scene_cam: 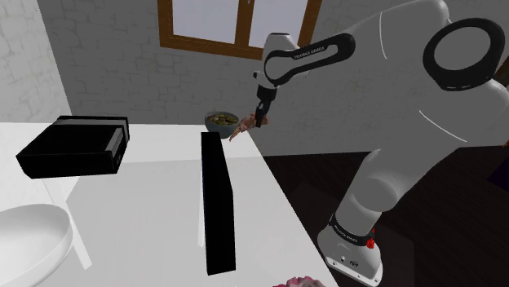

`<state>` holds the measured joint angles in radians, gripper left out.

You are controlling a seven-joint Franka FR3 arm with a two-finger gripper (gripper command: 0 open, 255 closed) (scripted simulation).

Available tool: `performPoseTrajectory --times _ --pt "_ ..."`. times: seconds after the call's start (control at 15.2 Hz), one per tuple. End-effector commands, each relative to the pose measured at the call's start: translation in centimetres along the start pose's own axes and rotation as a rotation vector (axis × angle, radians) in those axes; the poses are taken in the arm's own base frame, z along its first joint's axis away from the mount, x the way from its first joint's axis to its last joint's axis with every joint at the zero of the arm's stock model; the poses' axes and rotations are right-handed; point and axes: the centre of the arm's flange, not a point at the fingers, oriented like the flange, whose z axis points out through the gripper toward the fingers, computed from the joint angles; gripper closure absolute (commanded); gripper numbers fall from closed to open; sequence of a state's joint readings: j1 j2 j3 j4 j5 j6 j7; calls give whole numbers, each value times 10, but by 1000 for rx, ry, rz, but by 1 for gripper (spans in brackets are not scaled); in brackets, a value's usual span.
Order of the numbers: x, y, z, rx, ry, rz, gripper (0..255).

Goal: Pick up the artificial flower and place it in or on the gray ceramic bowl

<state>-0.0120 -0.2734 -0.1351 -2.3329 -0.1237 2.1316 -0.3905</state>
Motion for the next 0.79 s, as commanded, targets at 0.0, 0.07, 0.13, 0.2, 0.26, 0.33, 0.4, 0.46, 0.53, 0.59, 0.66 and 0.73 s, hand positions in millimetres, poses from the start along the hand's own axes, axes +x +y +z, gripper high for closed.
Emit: performPoseTrajectory --times 0.0,0.07,0.13,0.2,0.26,0.33,0.4,0.46,0.53,0.59,0.66,0.73 --pt "20 17 2 0 0 0 255" --pt "30 26 3 0 0 0 255" --pt "40 34 5 0 0 0 255" --pt "50 43 6 0 0 0 255" --pt "60 51 8 0 0 0 255" --pt "70 60 9 0 0 0 255" --pt "80 68 10 0 0 0 255" --pt "90 77 12 0 0 0 255" --pt "100 86 13 0 0 0 255" --pt "110 94 14 0 0 0 255" --pt "120 103 16 0 0 0 255" --pt "129 111 17 0 0 0 255"
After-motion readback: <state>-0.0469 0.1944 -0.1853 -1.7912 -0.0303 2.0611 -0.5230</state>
